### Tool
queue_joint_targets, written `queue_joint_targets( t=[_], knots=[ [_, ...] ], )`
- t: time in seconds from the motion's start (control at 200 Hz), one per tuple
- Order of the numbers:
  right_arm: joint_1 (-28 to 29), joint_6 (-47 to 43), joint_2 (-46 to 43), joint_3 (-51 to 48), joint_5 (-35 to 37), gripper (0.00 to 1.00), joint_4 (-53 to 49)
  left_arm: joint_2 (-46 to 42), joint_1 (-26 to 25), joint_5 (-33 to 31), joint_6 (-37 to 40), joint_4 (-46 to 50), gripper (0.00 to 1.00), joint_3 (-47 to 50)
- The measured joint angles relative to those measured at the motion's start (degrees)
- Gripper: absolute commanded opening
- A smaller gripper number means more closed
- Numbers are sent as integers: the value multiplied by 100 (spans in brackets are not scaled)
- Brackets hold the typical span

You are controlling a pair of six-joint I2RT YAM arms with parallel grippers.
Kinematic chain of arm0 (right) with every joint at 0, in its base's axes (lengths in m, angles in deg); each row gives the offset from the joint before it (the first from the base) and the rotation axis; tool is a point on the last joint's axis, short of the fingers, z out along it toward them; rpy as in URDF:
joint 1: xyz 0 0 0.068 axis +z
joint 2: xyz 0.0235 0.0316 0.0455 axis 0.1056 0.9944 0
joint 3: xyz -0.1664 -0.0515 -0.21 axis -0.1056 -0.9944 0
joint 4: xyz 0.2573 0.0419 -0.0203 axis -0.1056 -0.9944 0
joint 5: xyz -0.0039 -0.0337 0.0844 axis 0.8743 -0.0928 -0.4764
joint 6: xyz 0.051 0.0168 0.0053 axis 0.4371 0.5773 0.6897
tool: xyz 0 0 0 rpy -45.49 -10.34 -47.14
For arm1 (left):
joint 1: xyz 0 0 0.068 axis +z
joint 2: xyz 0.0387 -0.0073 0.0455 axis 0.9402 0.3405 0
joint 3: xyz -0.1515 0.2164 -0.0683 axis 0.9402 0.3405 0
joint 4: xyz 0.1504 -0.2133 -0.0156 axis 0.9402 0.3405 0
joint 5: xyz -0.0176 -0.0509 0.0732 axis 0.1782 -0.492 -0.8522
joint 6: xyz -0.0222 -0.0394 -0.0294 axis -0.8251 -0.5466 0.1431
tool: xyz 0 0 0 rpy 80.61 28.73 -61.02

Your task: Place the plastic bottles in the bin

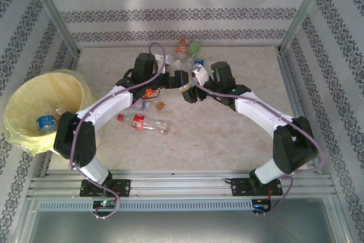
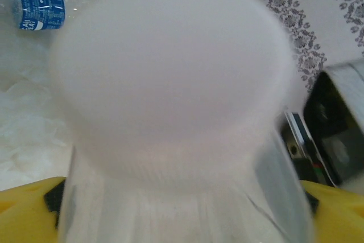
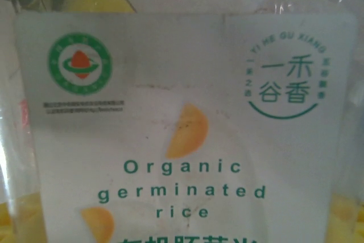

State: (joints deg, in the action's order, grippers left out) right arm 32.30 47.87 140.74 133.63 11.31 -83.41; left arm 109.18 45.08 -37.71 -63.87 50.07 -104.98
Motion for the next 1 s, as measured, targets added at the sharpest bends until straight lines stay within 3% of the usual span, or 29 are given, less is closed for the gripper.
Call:
queue_joint_targets(
  t=[0.125, 0.275, 0.44, 0.769, 1.004],
  knots=[
    [103, 0, 2, 85, -48, 59, -35, 81, -2, 24, -153, -87, 66, -9],
    [98, -17, 7, 175, -46, 69, -160, 79, -35, 4, -374, -262, 59, -9],
    [90, -33, 9, 319, 42, 98, -413, 57, -50, -92, -551, -339, 53, 9],
    [-195, 369, -876, 293, 42, 98, -588, -122, 157, -846, -577, -245, 46, 37],
    [-503, 1187, -1825, -260, 614, 98, 94, -533, 284, -1460, -376, 210, 45, 44]
  ],
)
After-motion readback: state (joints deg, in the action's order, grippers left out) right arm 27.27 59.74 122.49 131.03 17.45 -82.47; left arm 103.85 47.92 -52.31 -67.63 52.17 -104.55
